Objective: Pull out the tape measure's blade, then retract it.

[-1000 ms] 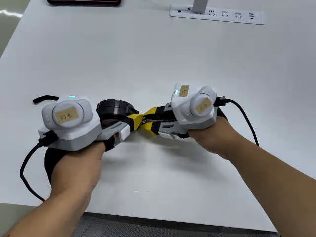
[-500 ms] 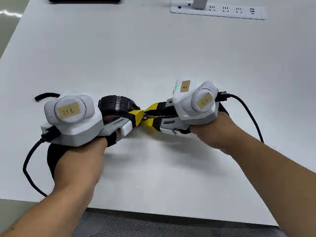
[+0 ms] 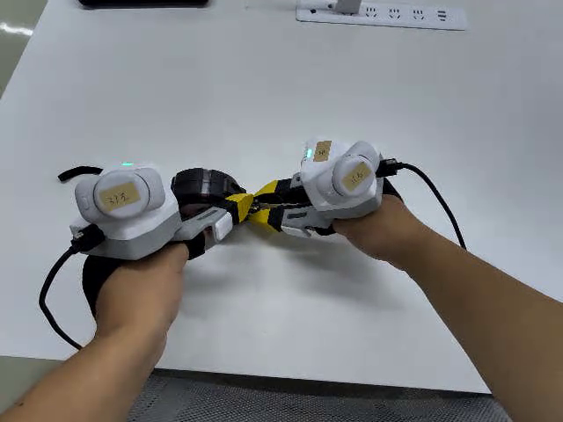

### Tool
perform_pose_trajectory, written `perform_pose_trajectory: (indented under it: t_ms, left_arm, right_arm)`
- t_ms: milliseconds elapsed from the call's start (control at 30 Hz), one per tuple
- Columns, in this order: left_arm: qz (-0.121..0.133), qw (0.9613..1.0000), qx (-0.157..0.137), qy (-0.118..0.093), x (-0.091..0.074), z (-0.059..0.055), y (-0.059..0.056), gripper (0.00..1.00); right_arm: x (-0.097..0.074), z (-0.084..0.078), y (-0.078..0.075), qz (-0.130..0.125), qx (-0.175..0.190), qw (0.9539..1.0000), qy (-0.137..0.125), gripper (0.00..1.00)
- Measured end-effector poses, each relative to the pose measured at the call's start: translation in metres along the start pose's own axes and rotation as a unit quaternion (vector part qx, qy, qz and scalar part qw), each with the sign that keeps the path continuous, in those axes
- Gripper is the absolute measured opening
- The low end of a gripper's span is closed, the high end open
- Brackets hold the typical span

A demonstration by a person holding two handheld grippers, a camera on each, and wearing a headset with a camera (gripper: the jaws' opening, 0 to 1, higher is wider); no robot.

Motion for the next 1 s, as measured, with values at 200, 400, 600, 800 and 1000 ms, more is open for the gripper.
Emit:
perform_pose_trajectory:
  t_ms: [200,400,600,800,1000]
  left_arm:
    - [0.001,1.0000,0.006,-0.005,0.000,-0.001,0.000,0.61]
    - [-0.009,0.9999,0.013,0.000,0.001,-0.001,0.001,0.62]
    - [-0.010,0.9998,0.017,0.001,0.002,-0.001,0.001,0.63]
    - [-0.019,0.9997,0.014,-0.002,-0.006,-0.001,0.008,0.65]
    - [-0.037,0.9985,0.039,0.004,-0.017,-0.003,0.014,0.67]
  right_arm:
    - [0.000,0.000,0.000,-0.001,0.003,1.0000,0.004,0.13]
    - [-0.003,0.000,0.000,-0.004,0.021,0.9998,0.000,0.21]
    - [-0.004,0.000,-0.001,-0.006,0.024,0.9997,-0.001,0.22]
    - [-0.015,0.001,0.002,-0.018,0.030,0.9994,-0.008,0.26]
    - [-0.032,-0.001,0.005,-0.037,0.041,0.9984,-0.012,0.29]
Point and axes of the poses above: the centre of the closed fingertips' face, and the gripper's own axes: x roughly forward along the fingers, y roughly to its left, z roughly out of its top, the point moved 8 cm from there along -x, roughly backward along the fingers, and after that the axes turned 8 degrees about -y, right-handed, at the moved point
